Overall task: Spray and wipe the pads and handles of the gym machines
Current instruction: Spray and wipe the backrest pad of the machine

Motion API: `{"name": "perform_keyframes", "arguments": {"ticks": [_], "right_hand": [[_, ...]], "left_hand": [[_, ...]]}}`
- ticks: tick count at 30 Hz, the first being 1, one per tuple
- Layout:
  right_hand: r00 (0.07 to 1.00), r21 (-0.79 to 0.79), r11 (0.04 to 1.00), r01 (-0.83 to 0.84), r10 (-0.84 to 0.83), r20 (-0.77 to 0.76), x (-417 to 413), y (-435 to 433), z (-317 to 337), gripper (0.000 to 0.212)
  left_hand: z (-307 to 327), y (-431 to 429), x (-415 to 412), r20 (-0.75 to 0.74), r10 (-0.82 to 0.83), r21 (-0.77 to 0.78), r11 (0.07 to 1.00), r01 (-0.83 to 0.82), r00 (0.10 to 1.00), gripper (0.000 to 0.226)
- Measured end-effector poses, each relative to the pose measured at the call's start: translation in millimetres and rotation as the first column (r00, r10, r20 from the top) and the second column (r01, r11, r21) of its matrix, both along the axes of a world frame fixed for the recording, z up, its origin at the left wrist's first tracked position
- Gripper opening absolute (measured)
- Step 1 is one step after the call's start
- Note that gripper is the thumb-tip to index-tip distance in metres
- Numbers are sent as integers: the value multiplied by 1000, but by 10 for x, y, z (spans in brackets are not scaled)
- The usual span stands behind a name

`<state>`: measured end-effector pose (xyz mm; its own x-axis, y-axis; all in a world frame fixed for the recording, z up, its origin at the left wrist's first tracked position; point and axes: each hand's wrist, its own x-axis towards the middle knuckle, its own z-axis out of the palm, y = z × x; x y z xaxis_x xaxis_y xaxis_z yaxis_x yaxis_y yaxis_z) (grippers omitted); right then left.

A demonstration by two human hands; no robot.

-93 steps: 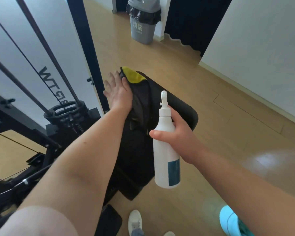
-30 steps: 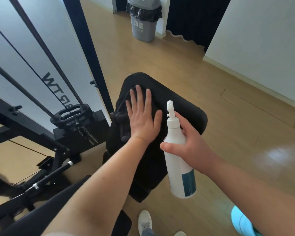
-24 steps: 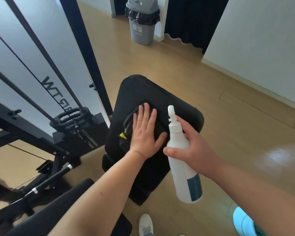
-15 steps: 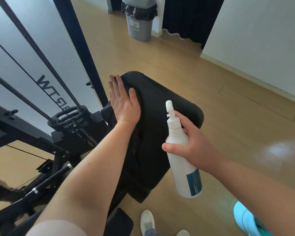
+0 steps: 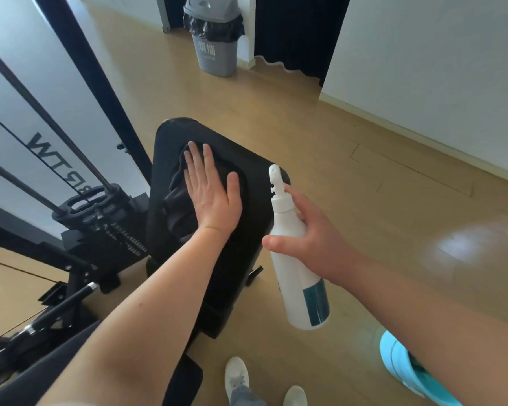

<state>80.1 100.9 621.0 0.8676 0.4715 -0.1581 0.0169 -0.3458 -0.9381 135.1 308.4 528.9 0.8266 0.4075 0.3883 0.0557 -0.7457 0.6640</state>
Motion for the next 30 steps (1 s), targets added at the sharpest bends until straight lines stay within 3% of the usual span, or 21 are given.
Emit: {"name": "perform_keyframes", "arguments": {"ticks": [6,13,17,21,24,30], "right_hand": [[999,-15,999,33,-33,-9,-167,-448,3,86],[999,-105,994,-1,-4,-41,-408,-773,8,99],[998,-133,991,-21,13,-59,-506,-840,-10,101],[997,-132,991,-17,7,-77,-594,-760,-23,96],[994,-146,987,-61,47,-100,-626,-560,-46,90],[984,-281,952,-122,79,-157,-645,-33,-260,99]], "left_hand": [[5,-534,-241,-7,4,6,1000,-4,1000,77],[23,-1059,-509,-119,59,-5,998,-60,991,82],[142,-1168,-659,-78,122,-212,968,-136,989,74],[299,-1177,-862,-58,142,-476,866,-152,988,56],[301,-948,-1039,-87,109,-466,874,-137,990,34],[297,-268,-1392,-177,129,-525,826,-204,976,24]]}}
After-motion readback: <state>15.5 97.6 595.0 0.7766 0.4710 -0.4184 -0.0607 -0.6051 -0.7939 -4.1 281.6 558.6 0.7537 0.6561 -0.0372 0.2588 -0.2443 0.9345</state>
